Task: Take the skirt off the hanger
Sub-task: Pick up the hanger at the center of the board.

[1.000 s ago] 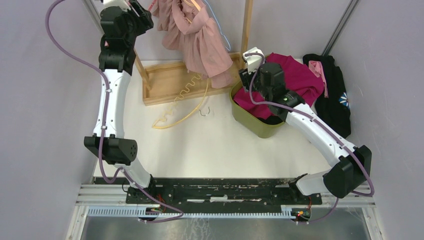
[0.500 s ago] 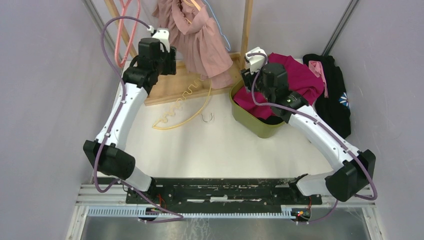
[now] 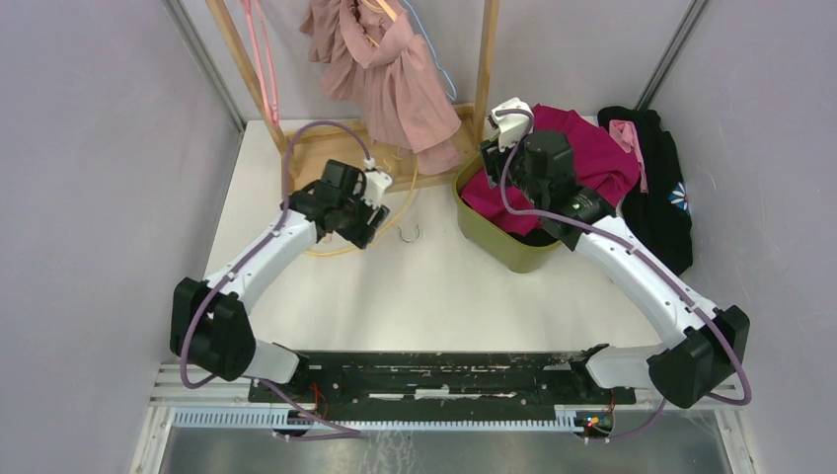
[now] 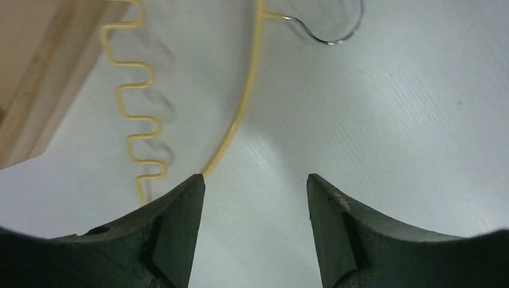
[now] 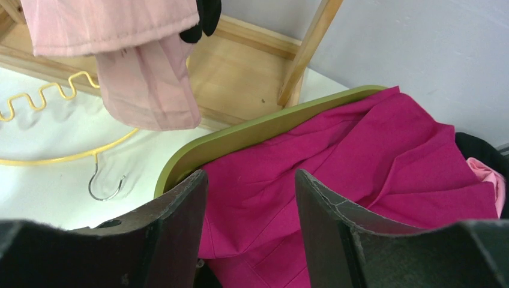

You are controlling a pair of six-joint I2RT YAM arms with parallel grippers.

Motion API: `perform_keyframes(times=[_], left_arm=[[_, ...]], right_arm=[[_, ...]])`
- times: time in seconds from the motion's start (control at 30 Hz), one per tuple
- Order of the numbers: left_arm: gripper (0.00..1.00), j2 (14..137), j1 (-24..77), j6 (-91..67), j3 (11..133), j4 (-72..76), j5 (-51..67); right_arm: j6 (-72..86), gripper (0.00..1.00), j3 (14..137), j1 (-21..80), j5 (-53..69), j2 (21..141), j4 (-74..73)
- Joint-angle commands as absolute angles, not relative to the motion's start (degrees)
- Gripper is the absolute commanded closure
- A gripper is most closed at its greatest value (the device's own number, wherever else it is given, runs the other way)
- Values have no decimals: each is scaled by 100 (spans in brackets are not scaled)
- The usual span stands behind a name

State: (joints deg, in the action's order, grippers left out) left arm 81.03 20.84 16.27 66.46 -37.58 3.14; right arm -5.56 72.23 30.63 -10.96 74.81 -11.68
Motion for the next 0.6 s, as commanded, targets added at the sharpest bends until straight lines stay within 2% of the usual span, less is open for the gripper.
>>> perform_keyframes(times=[0.0,0.17,0.3,0.43,0.57], left_arm=[[30,8296,2608,2167,6259,-3382,-46],[31,8582,2644,2185,5873,-2461,-215],[31,9042,2645,2223,5838,-1917,-818],[31,9347,2641,2438,5750,-1345,-640],[32,9684,2640,2417,5842,-1459,-323]], right_arm=[[-412,39,7113,3042,-1053,7190,-958],[-473,39,7030,3042,-1164,7106,-917],[-521,39,7016,3041,-1169,7093,-923],[-564,39,6962,3048,-1245,7093,-883],[-685,38,6919,3044,-1420,7094,-882]])
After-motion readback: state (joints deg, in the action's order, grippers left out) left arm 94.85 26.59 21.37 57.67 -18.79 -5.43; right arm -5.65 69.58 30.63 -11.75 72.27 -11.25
